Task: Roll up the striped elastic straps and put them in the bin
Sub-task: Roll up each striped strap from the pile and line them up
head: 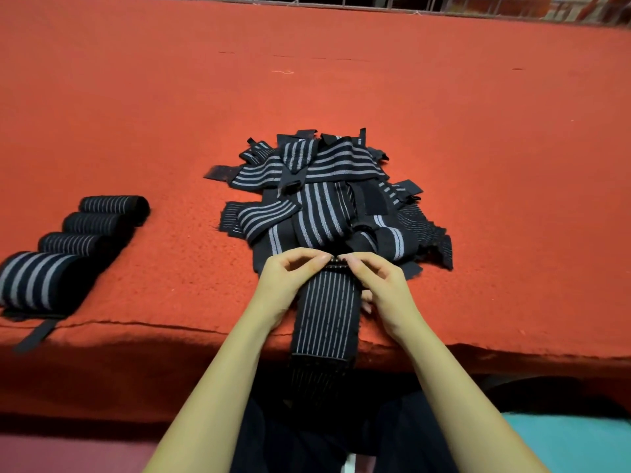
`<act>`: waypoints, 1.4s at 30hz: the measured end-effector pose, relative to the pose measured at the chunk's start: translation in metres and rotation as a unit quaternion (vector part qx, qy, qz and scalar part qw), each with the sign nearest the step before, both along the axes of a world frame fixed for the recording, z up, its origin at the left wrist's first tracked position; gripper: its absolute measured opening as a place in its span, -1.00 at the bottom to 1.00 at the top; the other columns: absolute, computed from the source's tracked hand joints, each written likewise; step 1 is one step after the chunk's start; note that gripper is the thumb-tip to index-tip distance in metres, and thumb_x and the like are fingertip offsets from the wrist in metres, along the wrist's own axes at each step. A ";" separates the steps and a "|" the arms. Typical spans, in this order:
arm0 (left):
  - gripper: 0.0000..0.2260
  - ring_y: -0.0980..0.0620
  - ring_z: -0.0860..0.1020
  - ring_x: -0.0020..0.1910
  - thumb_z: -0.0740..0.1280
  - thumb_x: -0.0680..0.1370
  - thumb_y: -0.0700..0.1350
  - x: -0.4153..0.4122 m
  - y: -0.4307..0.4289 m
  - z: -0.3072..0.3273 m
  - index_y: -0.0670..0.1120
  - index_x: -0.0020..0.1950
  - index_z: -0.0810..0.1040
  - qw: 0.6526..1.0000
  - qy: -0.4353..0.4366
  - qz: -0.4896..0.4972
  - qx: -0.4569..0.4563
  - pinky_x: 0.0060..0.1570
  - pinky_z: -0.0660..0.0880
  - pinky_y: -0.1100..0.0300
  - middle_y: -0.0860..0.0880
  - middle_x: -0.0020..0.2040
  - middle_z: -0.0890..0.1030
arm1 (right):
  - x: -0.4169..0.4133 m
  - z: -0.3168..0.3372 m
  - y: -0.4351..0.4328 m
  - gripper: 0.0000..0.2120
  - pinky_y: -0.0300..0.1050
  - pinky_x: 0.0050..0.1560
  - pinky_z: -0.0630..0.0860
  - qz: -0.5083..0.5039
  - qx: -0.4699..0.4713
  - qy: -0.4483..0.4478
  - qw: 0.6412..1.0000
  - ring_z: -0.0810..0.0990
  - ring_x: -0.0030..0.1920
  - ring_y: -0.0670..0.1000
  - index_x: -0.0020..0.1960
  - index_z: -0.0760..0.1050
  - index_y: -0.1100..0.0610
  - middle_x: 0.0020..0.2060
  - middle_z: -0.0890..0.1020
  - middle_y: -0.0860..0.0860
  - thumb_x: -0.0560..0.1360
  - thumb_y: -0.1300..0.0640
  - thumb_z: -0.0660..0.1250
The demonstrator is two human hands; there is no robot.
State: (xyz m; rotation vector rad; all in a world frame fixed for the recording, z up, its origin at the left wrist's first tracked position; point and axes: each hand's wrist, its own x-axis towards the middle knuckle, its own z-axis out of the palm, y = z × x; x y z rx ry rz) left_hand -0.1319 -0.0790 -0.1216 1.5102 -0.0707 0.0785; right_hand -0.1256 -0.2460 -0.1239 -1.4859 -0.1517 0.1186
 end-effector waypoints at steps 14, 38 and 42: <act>-0.89 0.22 0.61 -0.15 0.41 0.51 -0.24 0.000 -0.002 -0.003 -0.03 -0.06 0.64 1.000 -0.008 -0.007 0.016 -0.13 0.47 0.40 0.09 -0.16 0.69 | -0.002 0.000 0.000 -0.85 -0.30 -0.52 0.36 -0.005 0.037 0.027 0.999 0.43 -0.50 -0.11 0.09 0.56 0.28 -0.36 0.59 0.04 0.54 0.27 0.31; -0.92 0.19 0.58 -0.09 0.37 0.54 -0.03 0.004 -0.002 -0.005 0.02 -0.09 0.64 0.996 0.016 -0.008 0.090 -0.02 0.44 0.26 0.05 -0.11 0.66 | -0.004 -0.002 -0.002 -0.84 -0.25 -0.27 0.49 -0.023 0.007 -0.011 1.000 0.59 -0.15 -0.05 0.06 0.57 0.17 -0.16 0.65 -0.02 0.49 0.30 0.38; -0.94 0.18 0.60 -0.04 0.39 0.54 -0.13 0.001 0.000 -0.005 0.01 -0.06 0.65 0.996 -0.016 -0.013 0.090 -0.01 0.45 0.33 0.08 -0.08 0.68 | -0.003 -0.002 0.002 -0.90 -0.23 -0.22 0.50 -0.018 0.016 0.011 1.000 0.59 -0.18 -0.03 0.03 0.56 0.21 -0.20 0.65 0.07 0.53 0.24 0.34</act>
